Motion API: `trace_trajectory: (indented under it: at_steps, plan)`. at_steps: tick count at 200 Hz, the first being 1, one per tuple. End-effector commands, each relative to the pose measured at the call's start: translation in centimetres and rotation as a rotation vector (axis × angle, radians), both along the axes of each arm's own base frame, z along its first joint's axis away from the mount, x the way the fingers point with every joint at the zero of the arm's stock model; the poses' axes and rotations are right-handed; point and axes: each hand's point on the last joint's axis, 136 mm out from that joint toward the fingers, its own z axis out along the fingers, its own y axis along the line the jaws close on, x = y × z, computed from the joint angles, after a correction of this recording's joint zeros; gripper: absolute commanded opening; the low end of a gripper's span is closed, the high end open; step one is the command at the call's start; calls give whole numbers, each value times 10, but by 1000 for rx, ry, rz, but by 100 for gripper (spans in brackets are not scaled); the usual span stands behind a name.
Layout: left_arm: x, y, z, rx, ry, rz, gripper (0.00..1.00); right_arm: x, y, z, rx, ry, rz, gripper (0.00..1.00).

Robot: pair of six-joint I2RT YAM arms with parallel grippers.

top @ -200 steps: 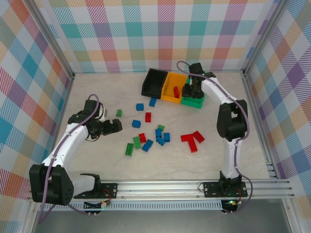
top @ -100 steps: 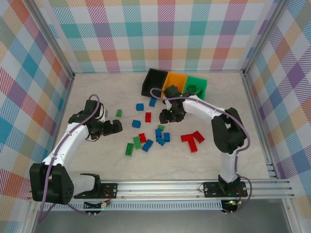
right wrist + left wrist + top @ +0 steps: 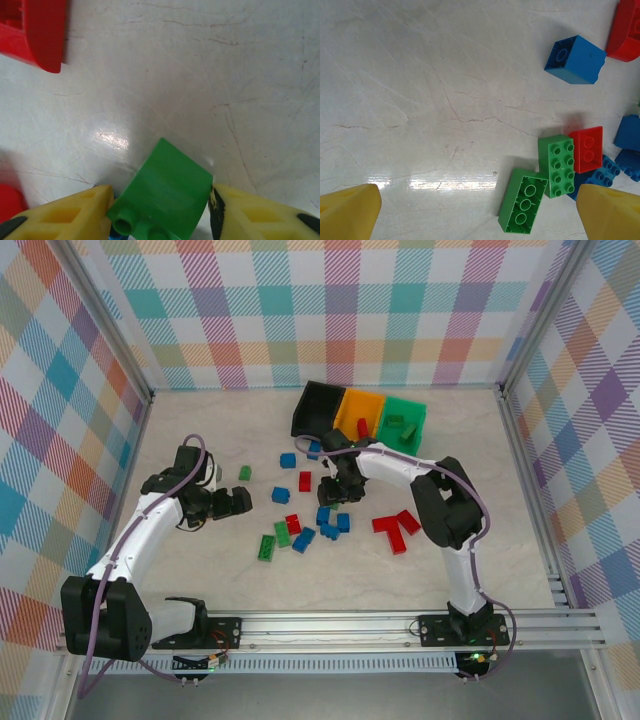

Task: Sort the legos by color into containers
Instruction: Pick up the lego from the center of the table, then place the lego in the container.

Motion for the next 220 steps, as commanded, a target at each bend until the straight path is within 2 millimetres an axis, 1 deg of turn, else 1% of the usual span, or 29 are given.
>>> trace_trajectory:
  at_steps: [1, 8, 17, 30, 45, 58, 75, 99, 114, 128, 148, 158, 167, 171, 180, 185, 199, 211, 220]
  plan:
    - [-6, -3, -3, 6, 18, -27, 100, 0, -2, -5, -36, 9, -25, 41]
    - [-6, -4, -3, 4, 18, -29, 100, 1, -2, -5, -35, 3, -28, 36]
    - [-7, -4, -2, 6, 16, -30, 100, 2, -1, -2, -30, -6, -28, 33]
    - [-7, -3, -1, 12, 11, -27, 100, 3, -3, 2, -32, -19, -29, 32]
    - [-8, -2, 0, 18, 7, -24, 100, 7, -7, 12, -39, -48, -30, 32]
    - [-8, -2, 0, 17, 5, -26, 100, 12, -12, 23, -44, -79, -29, 32]
    - [-7, -3, 1, 17, 4, -27, 100, 25, -25, 43, -34, -127, -56, 32]
    - [-8, -3, -1, 19, 9, -28, 100, 54, -55, 70, 3, -186, -132, 32]
    - [-8, -4, 0, 19, 6, -34, 100, 78, -83, 85, 0, -230, -192, 33]
    - [-8, -5, 1, 18, 3, -36, 100, 99, -108, 95, -16, -267, -251, 33]
    - [-9, -4, 1, 22, 4, -35, 100, 130, -139, 101, -16, -304, -331, 33]
    - [-9, -4, 1, 22, 3, -36, 100, 145, -150, 101, -22, -319, -352, 34]
    - [-8, -4, 2, 22, -1, -36, 100, 156, -157, 98, -44, -328, -358, 37]
    - [-9, -4, 1, 24, 2, -35, 100, 159, -159, 94, -57, -325, -355, 40]
    - [-9, -4, 1, 24, 1, -36, 100, 166, -160, 91, -74, -316, -342, 51]
    - [-9, -4, 1, 25, 2, -36, 100, 168, -158, 90, -78, -307, -336, 54]
    - [-10, -4, 1, 32, 2, -37, 100, 167, -151, 89, -48, -303, -331, 57]
    - [-10, -4, 1, 38, -1, -36, 100, 160, -144, 90, -9, -310, -331, 58]
    - [-10, -3, 0, 43, 2, -36, 100, 152, -142, 87, 11, -306, -334, 58]
